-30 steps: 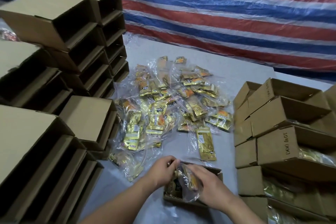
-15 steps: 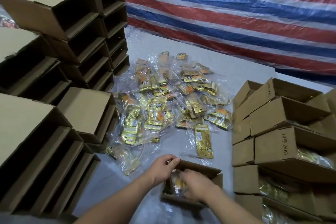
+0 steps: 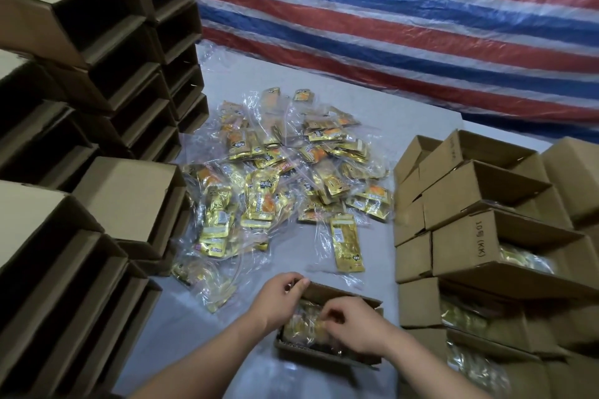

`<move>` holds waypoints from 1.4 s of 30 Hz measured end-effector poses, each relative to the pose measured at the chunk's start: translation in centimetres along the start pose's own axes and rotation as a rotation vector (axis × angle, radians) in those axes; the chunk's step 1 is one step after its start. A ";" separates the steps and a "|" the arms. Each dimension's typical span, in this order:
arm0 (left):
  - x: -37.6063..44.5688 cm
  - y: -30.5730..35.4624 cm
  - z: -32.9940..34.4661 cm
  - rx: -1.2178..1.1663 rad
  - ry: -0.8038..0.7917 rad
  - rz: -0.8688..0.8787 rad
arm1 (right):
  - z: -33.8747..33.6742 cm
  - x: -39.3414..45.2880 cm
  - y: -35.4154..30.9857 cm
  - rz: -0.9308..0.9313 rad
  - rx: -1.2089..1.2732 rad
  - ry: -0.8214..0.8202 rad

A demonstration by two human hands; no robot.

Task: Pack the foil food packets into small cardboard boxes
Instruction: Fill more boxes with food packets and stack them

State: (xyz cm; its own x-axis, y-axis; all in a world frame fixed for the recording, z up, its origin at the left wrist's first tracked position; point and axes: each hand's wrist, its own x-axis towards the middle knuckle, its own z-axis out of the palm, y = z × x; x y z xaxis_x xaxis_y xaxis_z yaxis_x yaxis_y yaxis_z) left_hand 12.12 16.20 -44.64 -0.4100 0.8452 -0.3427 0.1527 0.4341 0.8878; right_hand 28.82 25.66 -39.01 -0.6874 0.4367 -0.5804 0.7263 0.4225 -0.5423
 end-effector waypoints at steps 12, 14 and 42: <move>-0.4 0.3 0.0 0.068 0.026 0.008 | 3.0 3.0 -3.4 0.150 -0.205 -0.248; -0.6 0.3 -0.1 0.094 0.008 0.013 | 3.1 2.4 -3.1 0.152 -0.107 -0.197; -2.1 1.9 1.2 0.096 0.047 -0.306 | 2.4 -1.4 2.2 0.431 0.308 0.665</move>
State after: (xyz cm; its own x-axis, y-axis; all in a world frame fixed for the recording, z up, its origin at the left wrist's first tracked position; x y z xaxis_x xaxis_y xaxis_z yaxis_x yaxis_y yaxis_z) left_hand 14.36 15.66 -42.64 -0.4908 0.6563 -0.5731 0.0992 0.6955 0.7116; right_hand 31.44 24.08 -40.82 -0.1421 0.9263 -0.3489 0.8295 -0.0809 -0.5526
